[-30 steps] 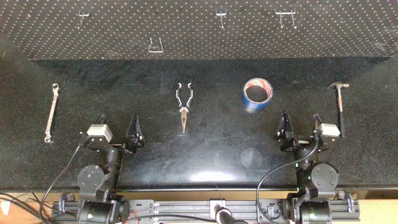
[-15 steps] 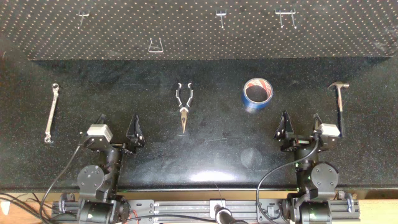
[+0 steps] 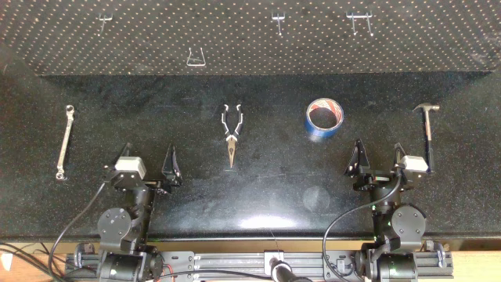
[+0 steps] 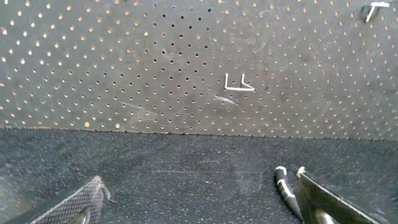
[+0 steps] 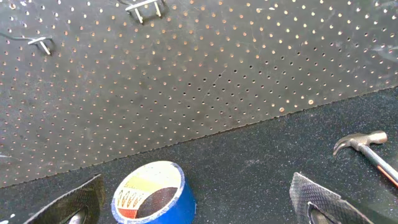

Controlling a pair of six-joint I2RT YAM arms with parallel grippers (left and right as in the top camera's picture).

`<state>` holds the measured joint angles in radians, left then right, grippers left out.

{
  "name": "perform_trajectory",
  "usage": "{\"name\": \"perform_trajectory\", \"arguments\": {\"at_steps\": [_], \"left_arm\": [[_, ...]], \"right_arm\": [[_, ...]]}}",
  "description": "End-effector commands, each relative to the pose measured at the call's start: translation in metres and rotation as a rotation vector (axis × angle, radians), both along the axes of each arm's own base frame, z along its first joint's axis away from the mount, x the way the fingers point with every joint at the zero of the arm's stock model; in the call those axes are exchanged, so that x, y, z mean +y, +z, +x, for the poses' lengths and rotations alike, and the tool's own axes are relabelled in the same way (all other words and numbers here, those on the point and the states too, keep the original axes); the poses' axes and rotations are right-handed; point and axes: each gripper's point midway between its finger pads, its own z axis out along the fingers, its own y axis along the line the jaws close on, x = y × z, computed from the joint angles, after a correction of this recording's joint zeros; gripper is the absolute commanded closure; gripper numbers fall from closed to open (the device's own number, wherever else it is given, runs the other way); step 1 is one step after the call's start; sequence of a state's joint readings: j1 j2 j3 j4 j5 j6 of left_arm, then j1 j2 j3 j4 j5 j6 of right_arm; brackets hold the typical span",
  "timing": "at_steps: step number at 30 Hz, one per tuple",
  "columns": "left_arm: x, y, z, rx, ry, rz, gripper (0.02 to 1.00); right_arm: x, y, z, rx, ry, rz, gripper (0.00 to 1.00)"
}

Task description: Place Tools Onto Pegboard

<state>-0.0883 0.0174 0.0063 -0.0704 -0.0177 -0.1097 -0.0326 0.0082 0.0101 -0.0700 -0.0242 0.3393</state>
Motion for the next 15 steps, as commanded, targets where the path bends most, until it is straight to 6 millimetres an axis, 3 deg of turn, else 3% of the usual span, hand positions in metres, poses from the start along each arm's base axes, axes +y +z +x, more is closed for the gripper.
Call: {"name": "perform_trajectory", "arguments": {"at_steps": [1, 8, 10, 13, 15], "left_arm": [[-0.001, 0.001, -0.001, -0.010, -0.012, 0.057, 0.025], [-0.001, 0.001, -0.001, -0.009, -0.011, 0.053, 0.025], [0.001, -0.001, -0.002, 0.020, 0.001, -0.025, 0.025], [0.021, -0.006, -0.019, 0.204, 0.113, -0.167, 0.025], [0.037, -0.003, -0.040, 0.374, 0.211, -0.203, 0.025]], "right_arm": [[-0.003, -0.001, 0.000, -0.002, -0.016, 0.015, 0.025], [-0.003, -0.001, 0.000, -0.002, -0.016, 0.015, 0.025], [-0.003, -0.001, 0.000, -0.002, -0.017, 0.015, 0.025], [-0.003, -0.001, 0.000, -0.002, -0.016, 0.015, 0.025], [-0.003, -0.001, 0.000, -0.002, -0.016, 0.015, 0.027]]}}
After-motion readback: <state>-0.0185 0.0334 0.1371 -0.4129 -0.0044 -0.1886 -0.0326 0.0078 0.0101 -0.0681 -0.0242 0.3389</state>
